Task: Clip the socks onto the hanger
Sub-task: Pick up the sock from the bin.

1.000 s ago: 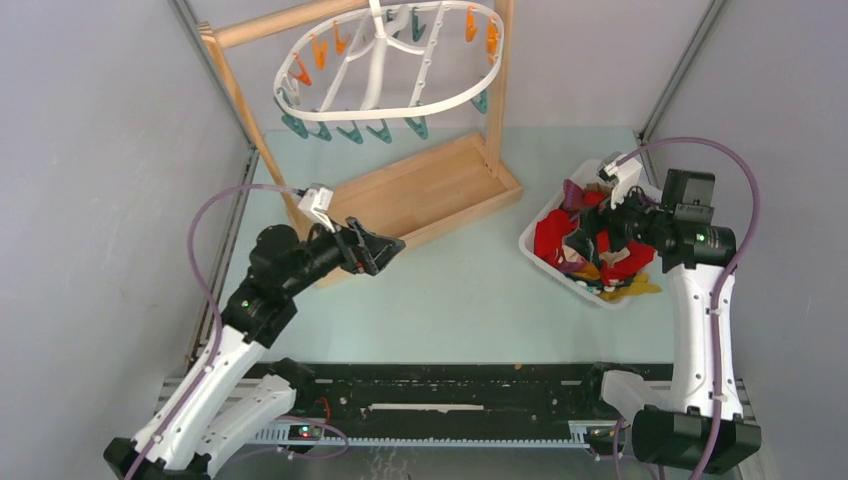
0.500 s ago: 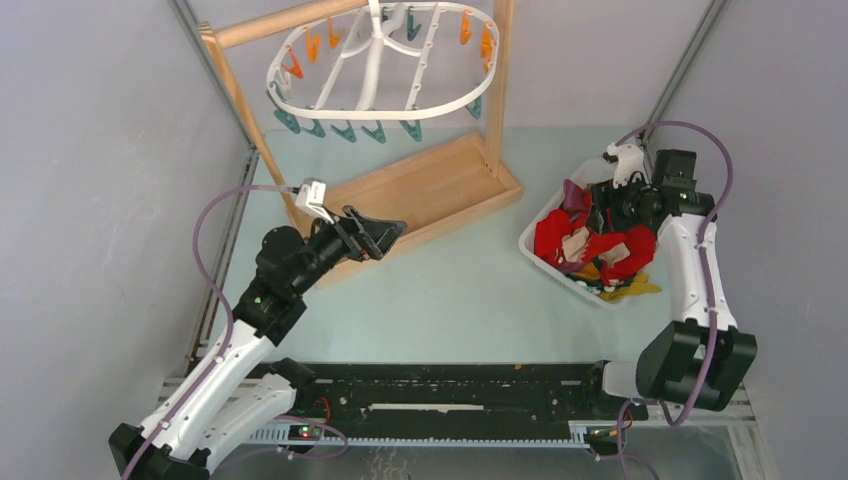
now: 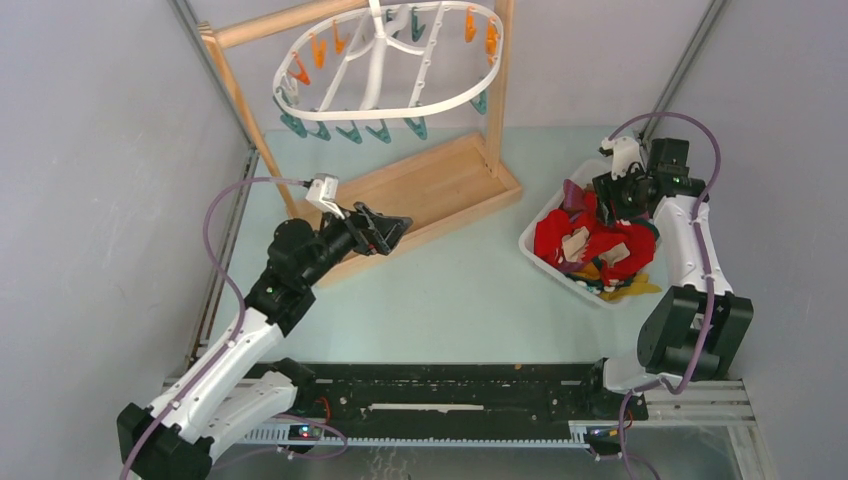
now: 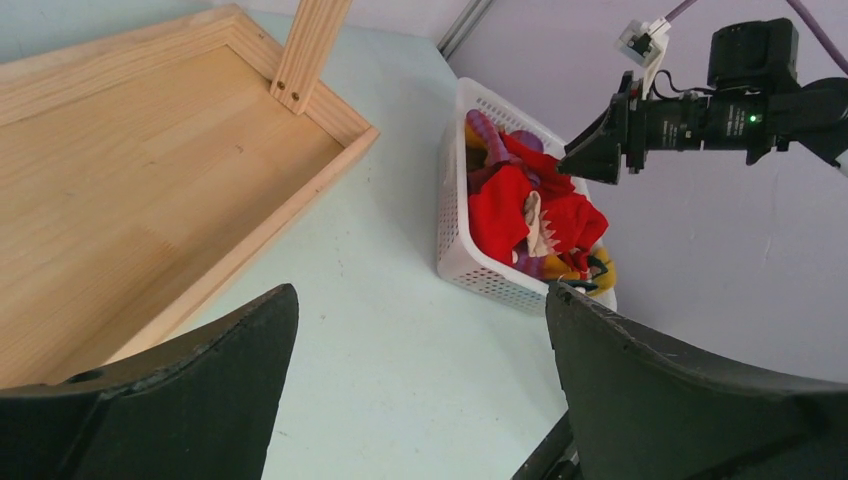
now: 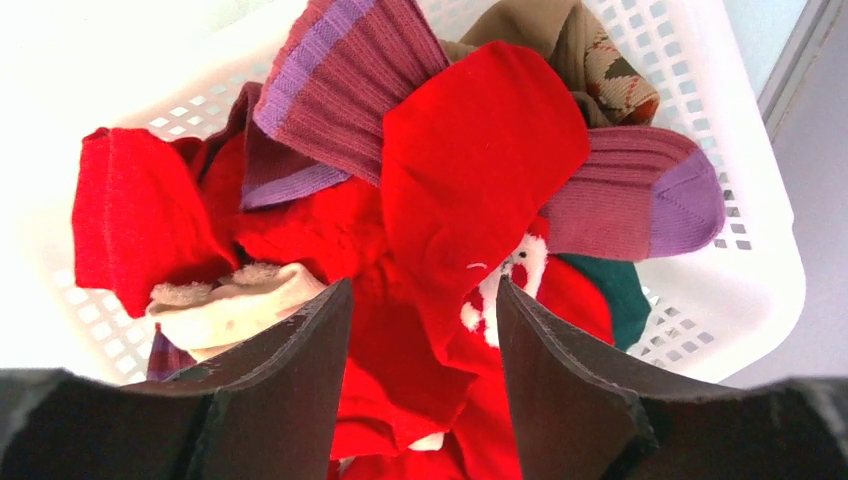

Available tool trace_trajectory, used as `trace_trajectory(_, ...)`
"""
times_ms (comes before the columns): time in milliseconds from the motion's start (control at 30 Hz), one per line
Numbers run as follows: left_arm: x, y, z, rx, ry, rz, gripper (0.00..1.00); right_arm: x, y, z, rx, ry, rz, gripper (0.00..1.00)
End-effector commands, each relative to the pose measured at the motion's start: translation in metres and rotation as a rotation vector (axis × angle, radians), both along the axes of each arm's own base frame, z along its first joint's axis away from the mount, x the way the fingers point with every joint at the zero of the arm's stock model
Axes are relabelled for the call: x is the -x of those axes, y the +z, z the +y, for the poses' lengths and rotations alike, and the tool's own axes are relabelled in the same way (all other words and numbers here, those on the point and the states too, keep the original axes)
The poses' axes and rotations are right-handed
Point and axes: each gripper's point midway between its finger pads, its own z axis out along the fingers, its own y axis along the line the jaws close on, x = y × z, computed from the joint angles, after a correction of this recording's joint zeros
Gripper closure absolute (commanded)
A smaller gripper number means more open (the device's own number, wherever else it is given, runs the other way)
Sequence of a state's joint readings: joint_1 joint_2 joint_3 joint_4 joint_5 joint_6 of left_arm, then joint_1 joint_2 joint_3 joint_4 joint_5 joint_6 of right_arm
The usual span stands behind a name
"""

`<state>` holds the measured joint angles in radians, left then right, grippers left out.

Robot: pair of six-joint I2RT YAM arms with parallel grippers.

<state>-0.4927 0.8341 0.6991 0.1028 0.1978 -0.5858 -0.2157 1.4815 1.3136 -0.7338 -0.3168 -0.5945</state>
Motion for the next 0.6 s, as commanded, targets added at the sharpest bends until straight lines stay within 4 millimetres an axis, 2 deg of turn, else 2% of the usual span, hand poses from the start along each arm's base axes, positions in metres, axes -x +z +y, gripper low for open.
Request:
trace_trajectory(0, 0.002, 0.022, -0.003, -0.004, -0.029, -0.103, 0.02, -0.020, 0.020, -0.008, 0.055, 0.020, -0.077, 0.37)
trace_trajectory(200, -0.006, 0.024, -0.009, 0.035, -0.029, -0.074, 0.04, -0.032, 0.004, -0.003, 0.043, 0.028, -0.032, 0.47)
trace_trajectory(433, -0.004, 0.022, -0.010, 0.066, -0.031, -0.056, 0.07, -0.034, -0.007, 0.003, -0.004, 0.037, -0.002, 0.74)
trace_trajectory(567, -0.001, 0.021, -0.008, 0.067, -0.029, -0.058, 0.07, -0.032, -0.003, 0.004, -0.031, 0.037, -0.008, 0.90)
